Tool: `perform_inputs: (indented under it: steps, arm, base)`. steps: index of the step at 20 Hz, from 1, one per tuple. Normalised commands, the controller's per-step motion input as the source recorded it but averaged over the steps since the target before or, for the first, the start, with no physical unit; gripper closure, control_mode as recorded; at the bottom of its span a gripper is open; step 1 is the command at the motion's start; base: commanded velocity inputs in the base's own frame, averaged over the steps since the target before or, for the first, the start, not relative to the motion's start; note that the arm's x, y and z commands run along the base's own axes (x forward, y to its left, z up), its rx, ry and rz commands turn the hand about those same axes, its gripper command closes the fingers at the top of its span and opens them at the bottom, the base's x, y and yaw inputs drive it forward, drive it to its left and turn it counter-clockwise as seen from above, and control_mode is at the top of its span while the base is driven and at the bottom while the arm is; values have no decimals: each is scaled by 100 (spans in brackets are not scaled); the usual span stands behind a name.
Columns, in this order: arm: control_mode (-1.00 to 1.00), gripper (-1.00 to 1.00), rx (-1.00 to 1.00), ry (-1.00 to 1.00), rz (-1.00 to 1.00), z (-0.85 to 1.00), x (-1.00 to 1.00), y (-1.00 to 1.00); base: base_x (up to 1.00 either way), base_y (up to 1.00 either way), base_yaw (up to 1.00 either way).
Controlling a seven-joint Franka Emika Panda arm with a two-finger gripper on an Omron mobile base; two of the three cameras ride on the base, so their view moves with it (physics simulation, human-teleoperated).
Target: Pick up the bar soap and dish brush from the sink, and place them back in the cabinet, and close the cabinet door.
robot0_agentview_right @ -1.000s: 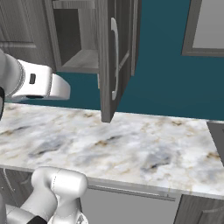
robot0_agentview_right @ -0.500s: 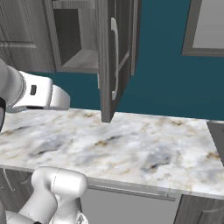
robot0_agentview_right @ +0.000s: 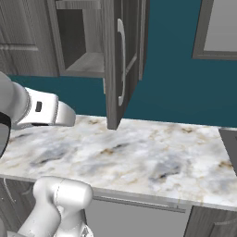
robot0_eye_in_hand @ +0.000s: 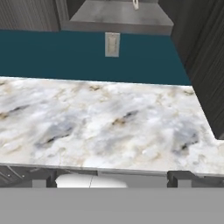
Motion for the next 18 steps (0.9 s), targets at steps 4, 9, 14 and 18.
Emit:
perform_inputs:
  steps: [4, 9, 14, 18]
  arm:
    - [-100, -100, 0, 1, 0, -24, 0, 1]
    - [-100, -100, 0, 1, 0, -22, 0, 0]
    - [-100, -100, 0, 0, 0, -11, 0, 0]
    - [-100, -100, 0, 0, 0, -1, 0, 0]
  base:
    - [0, 0, 0]
    - [0, 0, 0]
    - [0, 0, 0]
    - [0, 0, 0]
